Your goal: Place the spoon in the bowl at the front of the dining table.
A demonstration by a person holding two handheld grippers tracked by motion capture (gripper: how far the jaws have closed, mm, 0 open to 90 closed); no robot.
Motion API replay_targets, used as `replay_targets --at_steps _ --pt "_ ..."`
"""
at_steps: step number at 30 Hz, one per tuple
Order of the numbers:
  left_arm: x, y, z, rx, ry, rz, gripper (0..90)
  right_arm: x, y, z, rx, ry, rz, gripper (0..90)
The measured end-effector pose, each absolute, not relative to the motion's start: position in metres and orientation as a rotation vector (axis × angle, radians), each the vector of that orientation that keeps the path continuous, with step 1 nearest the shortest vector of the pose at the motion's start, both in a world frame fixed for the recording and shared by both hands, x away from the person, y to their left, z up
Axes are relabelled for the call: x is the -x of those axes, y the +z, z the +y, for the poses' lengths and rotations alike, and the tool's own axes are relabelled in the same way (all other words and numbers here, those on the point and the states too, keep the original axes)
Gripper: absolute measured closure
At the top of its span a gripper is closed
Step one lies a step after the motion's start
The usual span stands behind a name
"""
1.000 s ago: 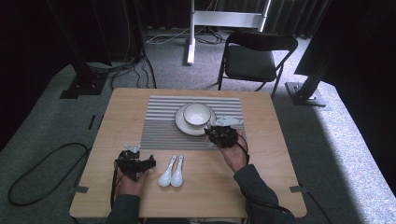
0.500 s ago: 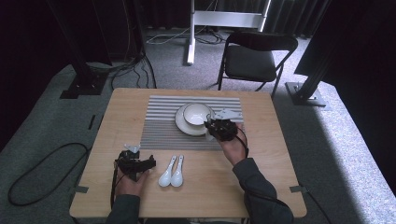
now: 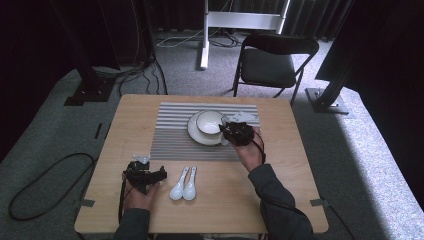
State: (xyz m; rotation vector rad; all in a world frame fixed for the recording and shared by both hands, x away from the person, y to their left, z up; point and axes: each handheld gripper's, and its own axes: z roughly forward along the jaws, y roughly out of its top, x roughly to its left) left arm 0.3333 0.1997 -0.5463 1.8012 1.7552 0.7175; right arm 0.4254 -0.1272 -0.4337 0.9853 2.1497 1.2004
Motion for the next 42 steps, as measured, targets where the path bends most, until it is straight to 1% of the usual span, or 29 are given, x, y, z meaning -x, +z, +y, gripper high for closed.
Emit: replay_targets --at_steps 19,31,42 --pt "-0.333 -0.546 0.2 -1.8 0.716 1.756 3.4 -0.442 -0.422 -0.125 -0.982 1.199 2.118 75.6" --pt "-0.333 -0.546 0.2 -1.801 0.717 1.755 3.4 -0.454 -0.404 -0.115 -0.946 1.209 2.104 75.6" --pt "-0.333 -0.546 0.2 -1.798 0.717 1.756 3.4 -0.471 -0.406 -0.108 -0.974 1.217 2.11 75.7"
